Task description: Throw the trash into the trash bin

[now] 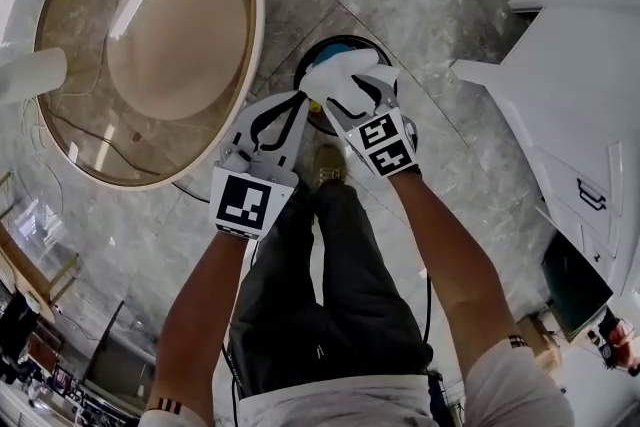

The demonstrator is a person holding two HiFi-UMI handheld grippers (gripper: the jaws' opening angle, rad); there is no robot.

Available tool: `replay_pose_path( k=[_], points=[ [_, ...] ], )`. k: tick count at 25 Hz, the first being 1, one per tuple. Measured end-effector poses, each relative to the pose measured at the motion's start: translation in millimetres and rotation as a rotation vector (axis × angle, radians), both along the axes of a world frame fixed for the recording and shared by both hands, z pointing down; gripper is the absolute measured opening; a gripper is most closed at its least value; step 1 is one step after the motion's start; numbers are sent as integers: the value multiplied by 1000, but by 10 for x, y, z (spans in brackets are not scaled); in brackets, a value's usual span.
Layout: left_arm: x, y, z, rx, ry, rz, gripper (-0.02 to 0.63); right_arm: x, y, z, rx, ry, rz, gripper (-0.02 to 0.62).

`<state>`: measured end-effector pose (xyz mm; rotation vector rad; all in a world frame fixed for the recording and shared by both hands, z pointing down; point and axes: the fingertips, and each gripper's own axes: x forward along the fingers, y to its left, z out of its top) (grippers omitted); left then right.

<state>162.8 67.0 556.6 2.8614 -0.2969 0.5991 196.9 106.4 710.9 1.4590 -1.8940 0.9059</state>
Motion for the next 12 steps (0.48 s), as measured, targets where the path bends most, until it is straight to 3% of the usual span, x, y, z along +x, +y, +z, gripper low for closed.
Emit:
replay_pose_path(
  k=[8,12],
  points=[
    [-127,34,-710,22,30,-19,0,90,-39,-1248,151,16,10,224],
    [-219,17,-1209,28,62,-41,0,46,-135,-1997,259,13,27,172]
  ],
)
